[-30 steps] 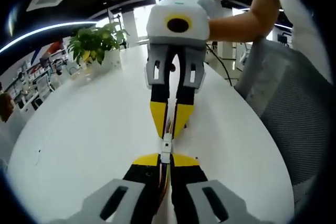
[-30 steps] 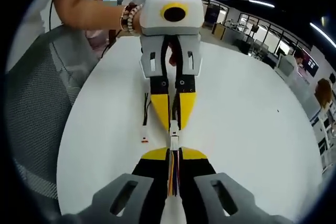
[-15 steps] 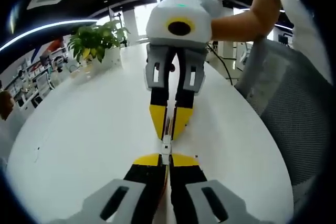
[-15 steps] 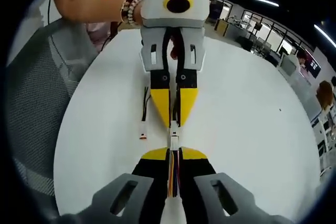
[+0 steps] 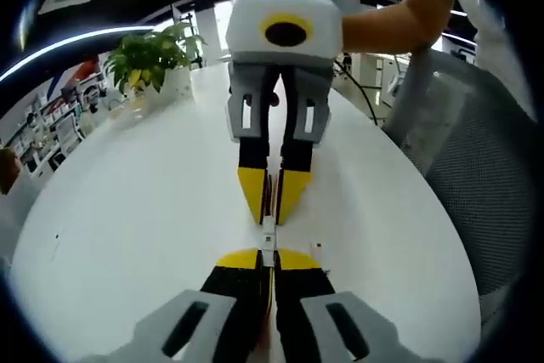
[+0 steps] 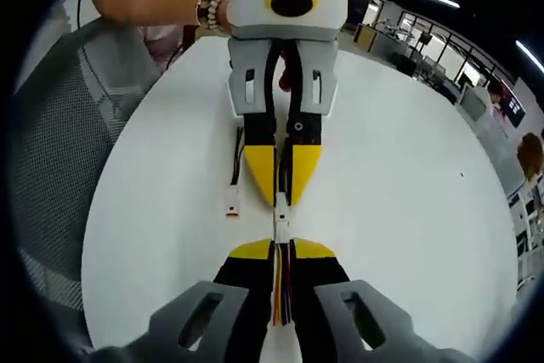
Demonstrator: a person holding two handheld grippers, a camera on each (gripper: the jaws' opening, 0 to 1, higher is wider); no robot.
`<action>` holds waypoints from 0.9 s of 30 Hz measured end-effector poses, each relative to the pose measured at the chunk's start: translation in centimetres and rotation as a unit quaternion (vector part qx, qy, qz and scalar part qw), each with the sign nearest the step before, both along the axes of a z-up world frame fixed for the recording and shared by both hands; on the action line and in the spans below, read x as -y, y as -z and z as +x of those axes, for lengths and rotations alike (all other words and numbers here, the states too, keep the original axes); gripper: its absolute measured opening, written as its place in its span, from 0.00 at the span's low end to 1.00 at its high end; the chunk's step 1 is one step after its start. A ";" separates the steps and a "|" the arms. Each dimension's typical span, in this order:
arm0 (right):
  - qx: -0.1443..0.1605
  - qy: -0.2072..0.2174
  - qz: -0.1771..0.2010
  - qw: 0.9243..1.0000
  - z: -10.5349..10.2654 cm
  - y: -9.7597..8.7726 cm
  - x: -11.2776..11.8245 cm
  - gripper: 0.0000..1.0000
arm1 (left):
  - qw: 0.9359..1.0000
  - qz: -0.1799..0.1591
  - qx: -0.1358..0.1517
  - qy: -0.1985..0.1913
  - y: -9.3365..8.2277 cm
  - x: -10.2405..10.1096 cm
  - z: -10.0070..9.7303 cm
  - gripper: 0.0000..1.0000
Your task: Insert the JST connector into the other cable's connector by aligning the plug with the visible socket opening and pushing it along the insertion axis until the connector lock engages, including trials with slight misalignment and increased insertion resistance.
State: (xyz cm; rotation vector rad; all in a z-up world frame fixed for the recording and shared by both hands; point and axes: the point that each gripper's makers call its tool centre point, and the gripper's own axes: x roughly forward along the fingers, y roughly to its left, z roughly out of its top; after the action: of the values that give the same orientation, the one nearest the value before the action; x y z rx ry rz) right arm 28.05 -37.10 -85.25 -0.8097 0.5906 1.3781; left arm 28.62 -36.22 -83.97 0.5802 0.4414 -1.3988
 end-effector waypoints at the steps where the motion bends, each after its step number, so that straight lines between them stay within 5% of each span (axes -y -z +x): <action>1: -0.003 0.003 0.001 1.000 0.0 0.0 0.1 0.03 | 1.000 -0.002 -0.001 -0.002 0.0 0.0 0.1 0.00; 27: -0.009 0.011 0.001 1.000 0.4 -0.2 -0.3 0.03 | 1.000 -0.020 -0.009 -0.010 -0.1 0.4 0.3 0.00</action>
State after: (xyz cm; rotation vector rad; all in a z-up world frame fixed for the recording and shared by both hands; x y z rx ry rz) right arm 28.42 -36.83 -85.08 -0.7869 0.6107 1.3666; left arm 28.94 -36.63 -83.90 0.5297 0.4317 -1.3918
